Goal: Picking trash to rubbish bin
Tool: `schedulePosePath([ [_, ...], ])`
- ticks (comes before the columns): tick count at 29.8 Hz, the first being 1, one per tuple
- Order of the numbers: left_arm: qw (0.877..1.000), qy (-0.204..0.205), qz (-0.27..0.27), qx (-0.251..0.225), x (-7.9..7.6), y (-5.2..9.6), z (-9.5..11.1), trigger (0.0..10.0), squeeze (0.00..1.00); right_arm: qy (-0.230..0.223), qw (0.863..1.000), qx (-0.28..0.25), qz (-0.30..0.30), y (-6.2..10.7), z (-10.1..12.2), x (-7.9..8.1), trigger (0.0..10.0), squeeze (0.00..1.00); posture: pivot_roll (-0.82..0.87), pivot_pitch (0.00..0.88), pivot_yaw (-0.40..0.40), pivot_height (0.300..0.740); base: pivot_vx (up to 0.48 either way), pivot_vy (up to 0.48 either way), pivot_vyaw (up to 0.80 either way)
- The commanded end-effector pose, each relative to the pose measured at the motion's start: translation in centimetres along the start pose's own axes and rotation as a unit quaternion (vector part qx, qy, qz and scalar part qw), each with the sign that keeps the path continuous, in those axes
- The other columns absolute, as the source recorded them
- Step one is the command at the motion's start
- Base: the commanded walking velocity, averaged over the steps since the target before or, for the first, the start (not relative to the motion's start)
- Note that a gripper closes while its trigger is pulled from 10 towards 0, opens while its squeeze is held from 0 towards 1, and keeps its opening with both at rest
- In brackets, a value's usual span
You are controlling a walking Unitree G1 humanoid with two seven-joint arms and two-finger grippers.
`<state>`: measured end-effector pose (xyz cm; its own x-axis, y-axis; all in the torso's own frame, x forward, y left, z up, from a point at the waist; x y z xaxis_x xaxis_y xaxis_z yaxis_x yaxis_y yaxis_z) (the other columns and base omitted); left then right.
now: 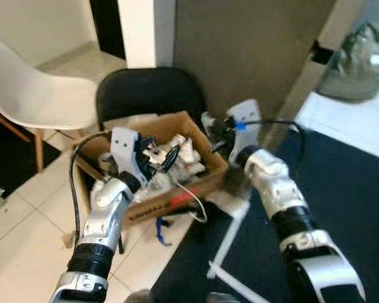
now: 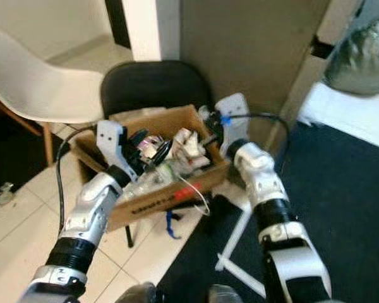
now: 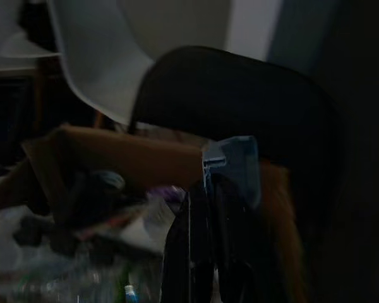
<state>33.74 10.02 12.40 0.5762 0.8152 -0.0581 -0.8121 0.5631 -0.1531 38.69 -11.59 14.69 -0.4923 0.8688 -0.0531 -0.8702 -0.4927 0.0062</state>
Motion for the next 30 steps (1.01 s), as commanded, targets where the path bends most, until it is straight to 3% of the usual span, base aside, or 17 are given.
schedulePosePath([
  [1,1.000,0.002,-0.006,0.005,-0.3,0.0,-0.2,10.0,0.00,0.000,1.000,0.003,-0.007,0.4,-0.2,-0.4,10.0,0.00,0.00,0.000,-0.032,0.740,0.000,0.000,0.79],
  [9,1.000,-0.002,-0.030,0.006,-0.9,0.4,0.0,10.0,0.00,0.003,1.000,0.008,-0.012,0.4,-0.3,-0.6,10.0,0.00,0.00,0.000,-0.028,0.740,0.000,0.000,0.79],
  [15,0.999,-0.009,-0.035,0.007,-0.6,1.0,0.2,10.0,0.00,0.020,0.999,0.017,-0.026,0.3,-0.2,-1.0,10.0,0.00,0.00,0.000,-0.025,0.740,0.000,0.000,0.00],
  [20,0.999,-0.021,-0.039,0.019,0.4,2.2,0.6,10.0,0.00,0.071,0.995,0.039,-0.052,-0.9,0.5,-1.3,10.0,0.00,0.01,0.000,-0.029,0.740,0.000,0.000,0.00],
  [30,0.996,-0.010,-0.076,0.037,-0.2,2.9,0.5,10.0,0.00,0.075,0.992,0.065,-0.080,-1.1,-0.1,-1.9,10.0,0.00,0.01,0.000,-0.024,0.740,0.000,0.000,0.00],
])
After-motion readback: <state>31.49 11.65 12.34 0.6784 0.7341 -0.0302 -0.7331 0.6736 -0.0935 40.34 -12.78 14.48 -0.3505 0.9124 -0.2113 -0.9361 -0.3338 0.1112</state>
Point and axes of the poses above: a point about 5 cm out from each wrist's last joint towards the gripper, its own y axis pointing back from the gripper into the wrist, its own z axis along the axis of the wrist's last joint, x = y × z, the point moved 3 cm from there along -y, pointing out of the wrist towards the gripper, and after that the axes turned 3 degrees about -y, right-handed, at the moved point
